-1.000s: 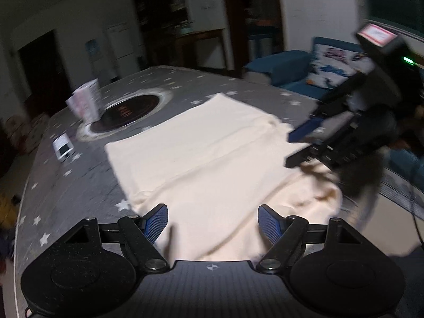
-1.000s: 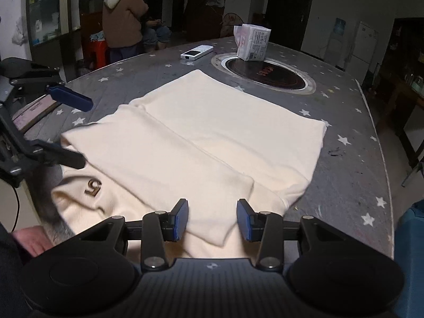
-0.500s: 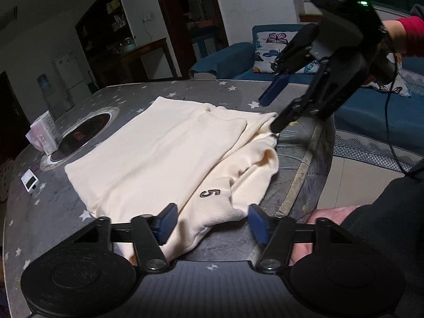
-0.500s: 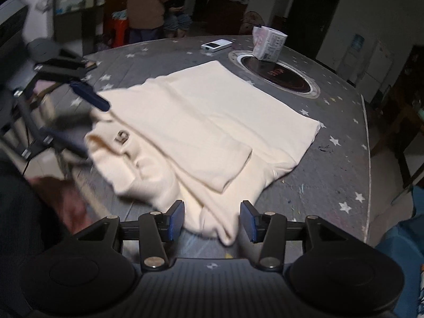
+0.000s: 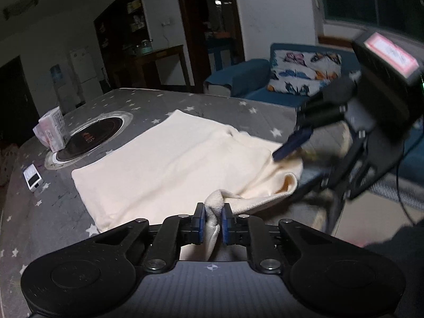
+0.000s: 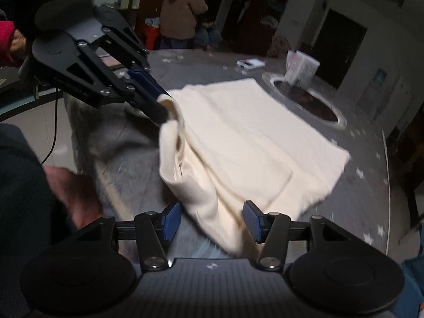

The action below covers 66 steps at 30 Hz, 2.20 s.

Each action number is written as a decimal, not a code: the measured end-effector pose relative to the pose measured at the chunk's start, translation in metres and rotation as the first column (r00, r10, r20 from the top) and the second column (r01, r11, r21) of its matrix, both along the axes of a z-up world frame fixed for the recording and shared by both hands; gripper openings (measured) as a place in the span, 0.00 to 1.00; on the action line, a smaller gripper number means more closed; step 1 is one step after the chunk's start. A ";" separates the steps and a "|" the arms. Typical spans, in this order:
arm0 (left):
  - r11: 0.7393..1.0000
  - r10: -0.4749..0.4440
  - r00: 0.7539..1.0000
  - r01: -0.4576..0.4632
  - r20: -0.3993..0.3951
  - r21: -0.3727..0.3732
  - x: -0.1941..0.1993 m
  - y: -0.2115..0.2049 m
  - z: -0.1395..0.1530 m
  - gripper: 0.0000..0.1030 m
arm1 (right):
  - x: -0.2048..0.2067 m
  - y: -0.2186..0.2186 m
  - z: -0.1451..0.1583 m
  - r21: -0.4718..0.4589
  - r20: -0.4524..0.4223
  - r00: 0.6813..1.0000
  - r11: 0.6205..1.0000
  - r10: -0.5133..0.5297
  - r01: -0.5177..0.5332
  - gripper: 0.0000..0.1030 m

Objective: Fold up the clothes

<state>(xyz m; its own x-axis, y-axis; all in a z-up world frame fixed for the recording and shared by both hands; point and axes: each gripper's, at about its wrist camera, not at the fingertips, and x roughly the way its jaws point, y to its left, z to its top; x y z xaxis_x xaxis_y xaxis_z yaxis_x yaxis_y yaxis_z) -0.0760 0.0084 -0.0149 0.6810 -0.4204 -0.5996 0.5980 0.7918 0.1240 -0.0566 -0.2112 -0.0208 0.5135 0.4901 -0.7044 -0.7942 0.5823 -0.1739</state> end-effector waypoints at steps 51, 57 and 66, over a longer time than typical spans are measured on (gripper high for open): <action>0.992 0.113 0.993 -0.113 -0.015 -0.047 0.021 0.057 0.060 0.06 | 0.066 0.011 0.090 0.206 -0.096 0.994 0.978 0.048 -0.027 0.08; 0.976 0.217 0.974 -0.218 -0.063 -0.018 0.087 0.054 0.037 0.07 | 0.134 0.032 0.063 0.183 -0.132 0.991 0.982 -0.029 0.053 0.08; 0.925 0.380 0.921 -0.378 -0.088 0.035 0.146 0.045 -0.013 0.10 | 0.193 0.054 -0.018 0.155 -0.193 0.956 0.955 -0.221 0.253 0.17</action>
<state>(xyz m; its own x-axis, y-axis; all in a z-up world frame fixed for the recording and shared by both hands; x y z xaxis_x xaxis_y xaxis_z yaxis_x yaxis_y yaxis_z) 0.0701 0.0533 -0.0284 0.7291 -0.1310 -0.6718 0.2630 0.9598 0.0983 0.1363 -0.1576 -0.0388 0.5088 0.4930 -0.7057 -0.6382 0.7662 0.0751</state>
